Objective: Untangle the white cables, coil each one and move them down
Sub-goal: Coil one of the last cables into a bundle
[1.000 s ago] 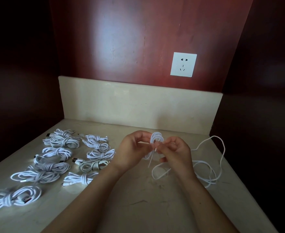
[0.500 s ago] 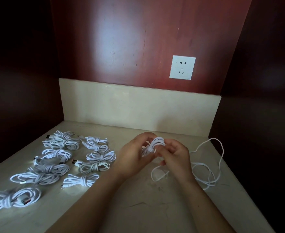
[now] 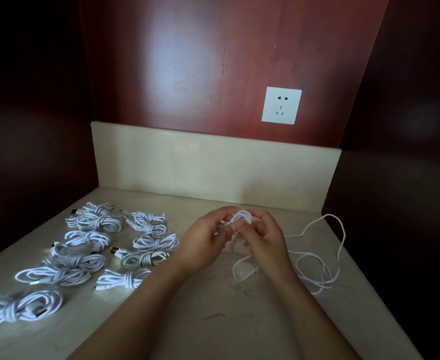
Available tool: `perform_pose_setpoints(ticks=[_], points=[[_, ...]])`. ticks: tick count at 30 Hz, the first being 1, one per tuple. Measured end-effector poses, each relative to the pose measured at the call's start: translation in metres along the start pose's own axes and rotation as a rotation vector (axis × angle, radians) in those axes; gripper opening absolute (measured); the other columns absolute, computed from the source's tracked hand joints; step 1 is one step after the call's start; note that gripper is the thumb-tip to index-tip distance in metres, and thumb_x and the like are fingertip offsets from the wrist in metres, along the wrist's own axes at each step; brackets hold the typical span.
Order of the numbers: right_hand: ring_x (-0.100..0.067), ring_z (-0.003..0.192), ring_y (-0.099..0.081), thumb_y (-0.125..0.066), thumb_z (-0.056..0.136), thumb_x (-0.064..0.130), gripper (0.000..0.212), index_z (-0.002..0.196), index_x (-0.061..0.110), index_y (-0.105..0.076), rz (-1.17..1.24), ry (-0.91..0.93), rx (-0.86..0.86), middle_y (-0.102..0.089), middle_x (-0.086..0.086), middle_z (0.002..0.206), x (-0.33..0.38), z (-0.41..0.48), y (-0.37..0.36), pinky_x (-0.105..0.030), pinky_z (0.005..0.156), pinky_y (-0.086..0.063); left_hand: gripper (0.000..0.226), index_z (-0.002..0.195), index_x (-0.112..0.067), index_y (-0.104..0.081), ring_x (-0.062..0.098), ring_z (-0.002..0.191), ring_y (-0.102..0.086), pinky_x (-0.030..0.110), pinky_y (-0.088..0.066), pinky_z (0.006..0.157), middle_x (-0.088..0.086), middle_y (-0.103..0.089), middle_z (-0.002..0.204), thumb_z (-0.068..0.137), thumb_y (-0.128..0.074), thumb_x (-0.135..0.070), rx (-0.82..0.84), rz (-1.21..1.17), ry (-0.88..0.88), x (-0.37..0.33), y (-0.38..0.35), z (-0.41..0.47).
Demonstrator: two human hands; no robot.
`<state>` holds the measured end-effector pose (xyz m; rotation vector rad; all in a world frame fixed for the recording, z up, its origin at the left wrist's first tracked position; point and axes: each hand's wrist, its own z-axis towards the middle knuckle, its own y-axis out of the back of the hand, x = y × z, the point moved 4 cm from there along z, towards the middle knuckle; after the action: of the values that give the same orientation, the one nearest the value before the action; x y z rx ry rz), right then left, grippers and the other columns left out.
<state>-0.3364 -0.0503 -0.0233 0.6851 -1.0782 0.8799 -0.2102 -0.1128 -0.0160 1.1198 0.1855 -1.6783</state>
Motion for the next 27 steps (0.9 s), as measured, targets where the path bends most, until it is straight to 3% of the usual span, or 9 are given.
perform_pose_setpoints(ticks=[4, 7, 9, 12, 16, 19, 23, 25, 27], points=[[0.001, 0.050, -0.056, -0.064, 0.093, 0.017, 0.004, 0.094, 0.013, -0.066, 0.036, -0.016, 0.022, -0.066, 0.007, 0.062, 0.008, -0.001, 0.002, -0.013, 0.047, -0.040, 0.023, 0.115, -0.026, -0.065, -0.002, 0.090, -0.062, 0.024, -0.049, 0.077, -0.016, -0.068, 0.103, 0.096, -0.052, -0.025, 0.036, 0.064, -0.024, -0.002, -0.001, 0.000], [-0.005, 0.038, -0.048, -0.061, 0.095, 0.023, 0.021, 0.084, 0.006, -0.065, 0.008, -0.071, 0.038, -0.058, 0.004, 0.051, 0.008, -0.002, 0.005, -0.017, 0.038, -0.034, 0.024, 0.115, -0.034, -0.063, 0.003, 0.092, -0.066, 0.034, -0.053, 0.082, -0.013, -0.070, 0.101, 0.093, -0.053, -0.038, 0.035, 0.124, 0.002, 0.000, -0.001, 0.000], [-0.012, 0.034, -0.043, -0.061, 0.095, 0.026, 0.028, 0.083, 0.001, -0.064, -0.016, -0.097, 0.044, -0.058, -0.005, 0.051, 0.008, -0.002, 0.007, -0.020, 0.035, -0.029, 0.032, 0.120, -0.044, -0.052, 0.007, 0.091, -0.067, 0.038, -0.053, 0.084, -0.010, -0.070, 0.099, 0.089, -0.056, -0.047, 0.012, 0.149, 0.039, 0.001, 0.001, -0.002], [-0.017, 0.036, -0.044, -0.063, 0.094, 0.027, 0.029, 0.080, 0.001, -0.065, -0.039, -0.126, 0.050, -0.061, -0.017, 0.058, 0.007, -0.001, 0.009, -0.020, 0.036, -0.031, 0.042, 0.126, -0.040, -0.040, 0.005, 0.088, -0.065, 0.035, -0.051, 0.083, -0.013, -0.069, 0.096, 0.091, -0.064, -0.040, -0.002, 0.204, 0.039, -0.004, 0.003, -0.004], [-0.015, 0.043, -0.050, -0.066, 0.091, 0.017, 0.017, 0.080, 0.005, -0.068, -0.047, -0.113, 0.036, -0.059, -0.006, 0.055, 0.006, 0.000, 0.010, -0.023, 0.039, -0.037, 0.043, 0.122, -0.039, -0.040, 0.006, 0.083, -0.065, 0.037, -0.051, 0.080, -0.016, -0.070, 0.094, 0.089, -0.066, -0.042, 0.014, 0.207, 0.055, -0.003, 0.004, -0.004], [-0.013, 0.041, -0.049, -0.064, 0.090, 0.010, 0.011, 0.082, 0.003, -0.068, -0.054, -0.103, 0.040, -0.059, -0.003, 0.052, 0.005, 0.000, 0.012, -0.023, 0.038, -0.036, 0.038, 0.112, -0.043, -0.046, 0.005, 0.083, -0.066, 0.038, -0.053, 0.079, -0.017, -0.069, 0.092, 0.080, -0.063, -0.056, 0.040, 0.211, 0.078, 0.001, 0.004, -0.003], [-0.012, 0.047, -0.058, -0.064, 0.092, 0.009, 0.010, 0.086, 0.004, -0.068, -0.067, -0.099, 0.055, -0.066, -0.002, 0.059, 0.005, 0.000, 0.012, -0.023, 0.039, -0.042, 0.037, 0.104, -0.034, -0.059, 0.003, 0.088, -0.065, 0.037, -0.053, 0.079, -0.017, -0.069, 0.095, 0.077, -0.060, -0.060, 0.031, 0.272, 0.055, 0.000, 0.007, -0.005], [-0.012, 0.046, -0.058, -0.064, 0.092, 0.008, 0.010, 0.085, 0.005, -0.068, -0.058, -0.091, 0.059, -0.067, -0.002, 0.059, 0.005, 0.000, 0.011, -0.022, 0.038, -0.042, 0.040, 0.106, -0.034, -0.058, 0.004, 0.087, -0.065, 0.035, -0.053, 0.079, -0.016, -0.069, 0.097, 0.074, -0.067, -0.056, 0.068, 0.285, 0.076, -0.003, 0.010, -0.005], [-0.011, 0.044, -0.057, -0.063, 0.093, 0.007, 0.011, 0.083, 0.006, -0.068, -0.039, -0.081, 0.065, -0.066, 0.000, 0.057, 0.007, 0.000, 0.010, -0.022, 0.037, -0.042, 0.040, 0.109, -0.030, -0.058, 0.004, 0.085, -0.064, 0.033, -0.052, 0.079, -0.014, -0.068, 0.097, 0.074, -0.078, -0.033, 0.117, 0.294, 0.091, -0.008, 0.014, -0.005]])
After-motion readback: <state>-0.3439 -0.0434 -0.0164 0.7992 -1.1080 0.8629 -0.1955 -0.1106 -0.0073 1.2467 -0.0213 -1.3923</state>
